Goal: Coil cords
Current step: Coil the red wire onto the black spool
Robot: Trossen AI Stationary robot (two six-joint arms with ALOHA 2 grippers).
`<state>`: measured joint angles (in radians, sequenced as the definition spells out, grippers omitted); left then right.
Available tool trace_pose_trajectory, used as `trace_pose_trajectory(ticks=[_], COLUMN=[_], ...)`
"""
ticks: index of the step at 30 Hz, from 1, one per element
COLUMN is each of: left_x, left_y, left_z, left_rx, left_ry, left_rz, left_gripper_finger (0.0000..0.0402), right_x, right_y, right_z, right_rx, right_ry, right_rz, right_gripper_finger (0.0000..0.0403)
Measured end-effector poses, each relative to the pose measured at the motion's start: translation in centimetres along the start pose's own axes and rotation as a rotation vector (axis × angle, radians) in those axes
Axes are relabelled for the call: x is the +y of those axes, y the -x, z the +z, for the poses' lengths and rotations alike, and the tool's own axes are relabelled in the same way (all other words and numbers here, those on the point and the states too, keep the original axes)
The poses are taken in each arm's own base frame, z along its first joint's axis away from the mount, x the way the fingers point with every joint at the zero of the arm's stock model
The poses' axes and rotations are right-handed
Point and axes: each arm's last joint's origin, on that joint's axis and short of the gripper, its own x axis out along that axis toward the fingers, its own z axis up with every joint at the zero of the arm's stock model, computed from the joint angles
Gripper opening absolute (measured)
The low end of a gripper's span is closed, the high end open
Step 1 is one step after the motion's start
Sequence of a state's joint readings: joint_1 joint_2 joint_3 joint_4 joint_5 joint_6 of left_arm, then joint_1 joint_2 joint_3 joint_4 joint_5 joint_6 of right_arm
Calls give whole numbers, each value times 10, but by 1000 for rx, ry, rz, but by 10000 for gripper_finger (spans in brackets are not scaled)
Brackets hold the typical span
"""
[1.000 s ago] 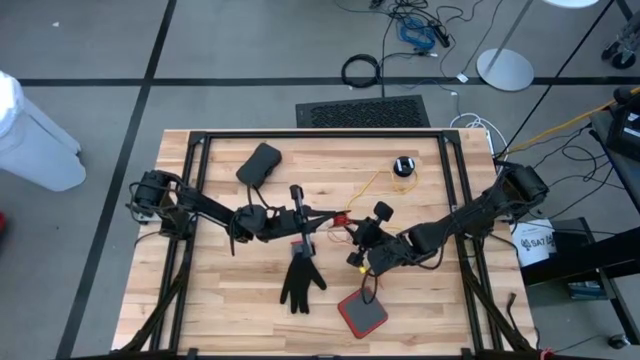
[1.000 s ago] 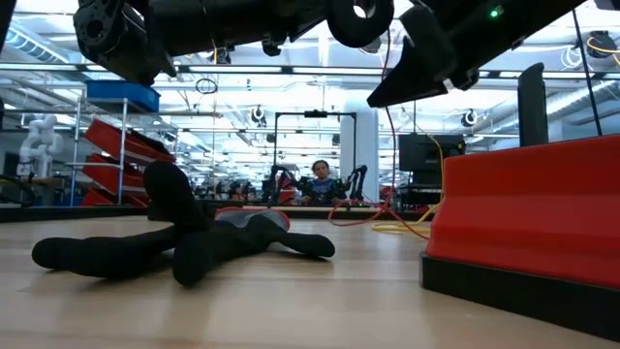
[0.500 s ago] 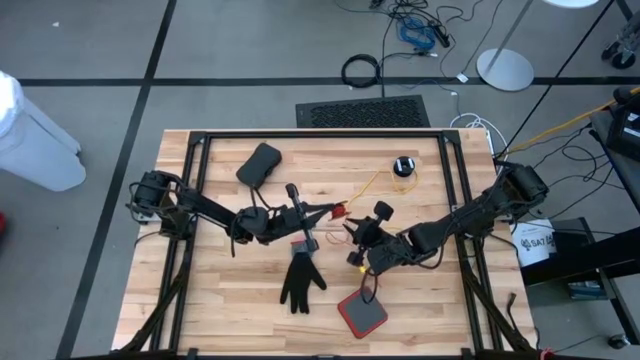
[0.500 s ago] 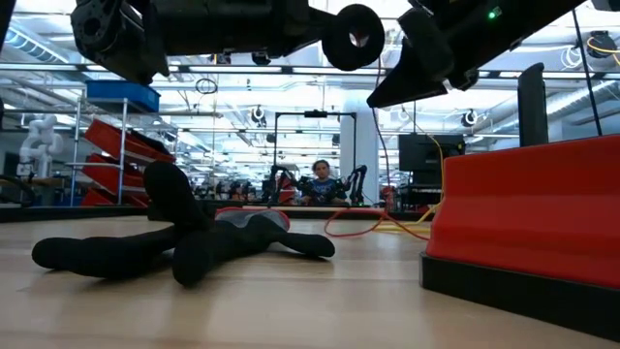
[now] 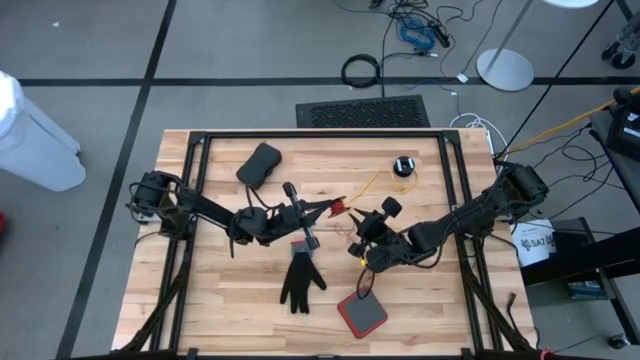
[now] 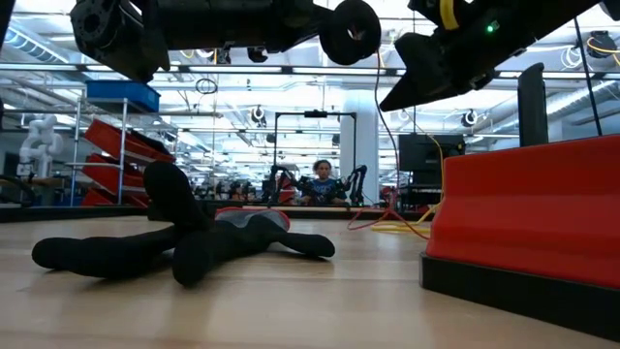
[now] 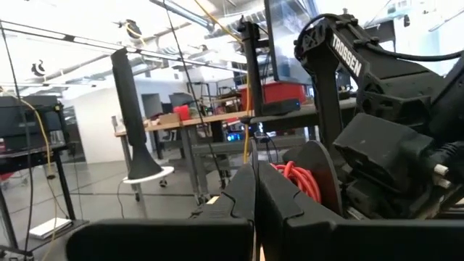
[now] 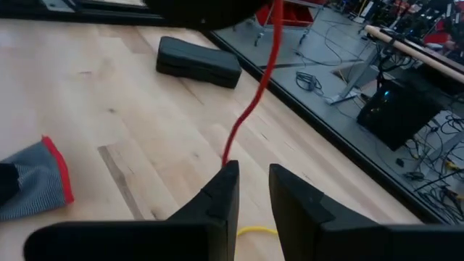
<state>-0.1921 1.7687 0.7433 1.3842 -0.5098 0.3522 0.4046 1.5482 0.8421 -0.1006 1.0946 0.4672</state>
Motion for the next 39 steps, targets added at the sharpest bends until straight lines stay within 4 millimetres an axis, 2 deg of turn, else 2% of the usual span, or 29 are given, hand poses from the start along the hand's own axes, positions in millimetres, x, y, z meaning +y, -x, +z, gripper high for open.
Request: trace_pose_trajectory(ticks=[8, 12, 19, 32, 39], left_x=[1, 0, -3, -3, -3], left_y=[0, 0, 2, 2, 2], left_z=[1, 1, 1, 0, 0], left_rx=[-2, -2, 2, 11, 10], left_ry=[11, 12, 11, 5, 5], left_rz=[14, 13, 1, -1, -1], left_gripper_finger=[0, 0, 0, 0, 0], right_x=[3, 11, 13, 17, 17], right_y=[-1, -10, -21, -12, -14], right_z=[1, -2, -11, -12, -13], right_rx=[-9, -5, -15, -48, -33], right_ry=[-8, -5, 20, 32, 30], right_rz=[10, 53, -48, -69, -48], right_gripper_finger=[63, 63, 63, 63, 28])
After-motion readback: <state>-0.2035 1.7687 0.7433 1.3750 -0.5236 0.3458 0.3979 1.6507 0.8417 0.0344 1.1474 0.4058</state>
